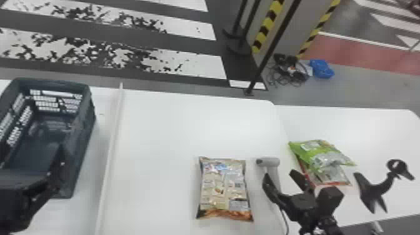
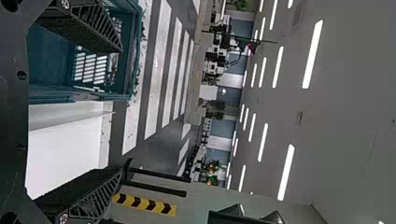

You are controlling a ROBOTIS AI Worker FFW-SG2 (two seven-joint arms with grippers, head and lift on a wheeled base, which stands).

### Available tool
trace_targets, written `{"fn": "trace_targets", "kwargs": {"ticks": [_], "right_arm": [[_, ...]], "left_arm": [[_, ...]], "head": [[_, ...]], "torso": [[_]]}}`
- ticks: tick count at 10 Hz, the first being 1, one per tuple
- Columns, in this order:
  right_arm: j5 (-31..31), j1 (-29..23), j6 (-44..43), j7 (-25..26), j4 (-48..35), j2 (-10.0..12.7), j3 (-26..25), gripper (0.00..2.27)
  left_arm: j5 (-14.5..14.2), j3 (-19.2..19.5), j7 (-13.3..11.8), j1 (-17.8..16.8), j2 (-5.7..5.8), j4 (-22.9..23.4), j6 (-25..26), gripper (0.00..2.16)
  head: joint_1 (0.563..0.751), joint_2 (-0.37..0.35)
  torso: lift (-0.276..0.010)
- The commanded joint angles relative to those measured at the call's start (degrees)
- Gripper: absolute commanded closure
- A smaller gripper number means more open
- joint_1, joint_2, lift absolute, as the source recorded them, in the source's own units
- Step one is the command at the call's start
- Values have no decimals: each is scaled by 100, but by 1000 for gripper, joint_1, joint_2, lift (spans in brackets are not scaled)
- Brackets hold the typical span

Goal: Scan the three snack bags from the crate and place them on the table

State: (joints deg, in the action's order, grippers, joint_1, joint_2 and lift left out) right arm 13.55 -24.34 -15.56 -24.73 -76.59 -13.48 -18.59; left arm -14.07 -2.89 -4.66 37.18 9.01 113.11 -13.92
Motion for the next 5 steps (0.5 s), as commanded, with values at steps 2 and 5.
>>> {"fn": "trace_targets", "kwargs": {"ticks": [2,5], "right_arm": [[-10,228,533,-137,267,-67,-74,97],[-46,474,1377,-216,548,-226,-83,161]], "left_arm": [[0,-1,-8,44,13,9,-18,73],[0,-80,-17,52,40,9,-88,73]], "head": [[695,-318],[695,-345]], "torso": [[-37],[-37]]}}
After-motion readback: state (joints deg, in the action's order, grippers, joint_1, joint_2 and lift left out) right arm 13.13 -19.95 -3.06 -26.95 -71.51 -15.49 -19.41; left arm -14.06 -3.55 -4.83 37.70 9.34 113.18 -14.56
